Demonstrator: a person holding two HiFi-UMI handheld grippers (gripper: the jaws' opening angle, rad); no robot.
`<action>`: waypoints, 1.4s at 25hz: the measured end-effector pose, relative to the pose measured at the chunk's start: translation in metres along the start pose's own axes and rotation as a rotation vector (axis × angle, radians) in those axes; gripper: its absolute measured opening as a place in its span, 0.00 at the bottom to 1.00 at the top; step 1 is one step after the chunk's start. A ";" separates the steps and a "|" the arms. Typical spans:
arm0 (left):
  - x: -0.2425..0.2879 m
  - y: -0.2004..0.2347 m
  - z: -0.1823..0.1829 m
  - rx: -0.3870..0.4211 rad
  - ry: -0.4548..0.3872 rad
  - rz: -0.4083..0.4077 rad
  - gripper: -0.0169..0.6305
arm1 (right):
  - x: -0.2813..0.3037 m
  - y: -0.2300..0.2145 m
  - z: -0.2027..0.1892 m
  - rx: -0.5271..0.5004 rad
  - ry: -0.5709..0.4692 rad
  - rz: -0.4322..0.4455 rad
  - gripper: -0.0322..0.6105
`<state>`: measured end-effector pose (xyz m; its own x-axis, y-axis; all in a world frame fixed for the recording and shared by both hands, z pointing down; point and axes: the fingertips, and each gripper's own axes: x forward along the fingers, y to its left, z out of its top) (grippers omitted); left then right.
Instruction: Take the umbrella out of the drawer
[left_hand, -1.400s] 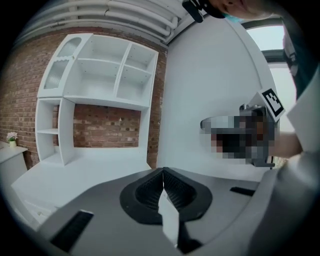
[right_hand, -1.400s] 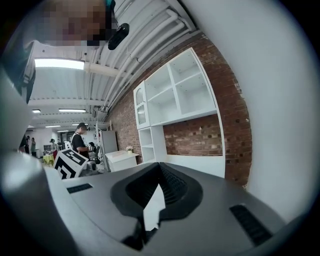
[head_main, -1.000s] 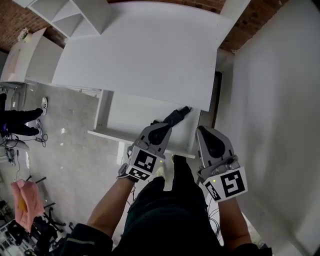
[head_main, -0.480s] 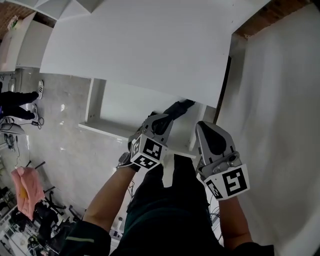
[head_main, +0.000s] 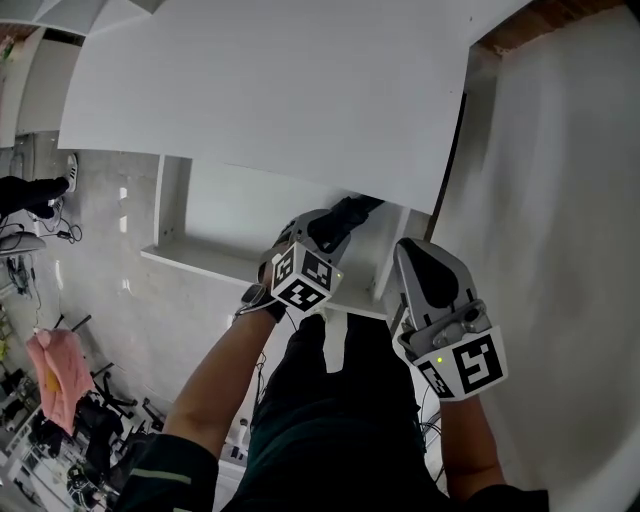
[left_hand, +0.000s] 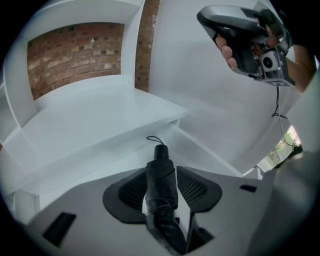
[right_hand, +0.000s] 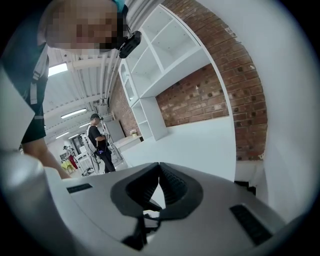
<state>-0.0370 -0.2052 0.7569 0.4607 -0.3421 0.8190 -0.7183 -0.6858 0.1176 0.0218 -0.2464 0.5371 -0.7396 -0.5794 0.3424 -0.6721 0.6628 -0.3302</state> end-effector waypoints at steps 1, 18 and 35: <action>0.005 -0.001 -0.003 0.004 0.013 -0.006 0.31 | 0.001 -0.001 -0.001 -0.001 -0.001 0.005 0.06; 0.070 0.003 -0.043 0.051 0.176 -0.003 0.47 | 0.018 -0.028 -0.014 0.026 0.046 0.029 0.06; 0.078 0.005 -0.055 0.126 0.243 0.004 0.36 | 0.013 -0.036 -0.027 0.045 0.064 0.018 0.06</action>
<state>-0.0339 -0.2000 0.8523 0.3084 -0.1912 0.9318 -0.6425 -0.7643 0.0558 0.0379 -0.2653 0.5769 -0.7487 -0.5350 0.3915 -0.6608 0.6501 -0.3752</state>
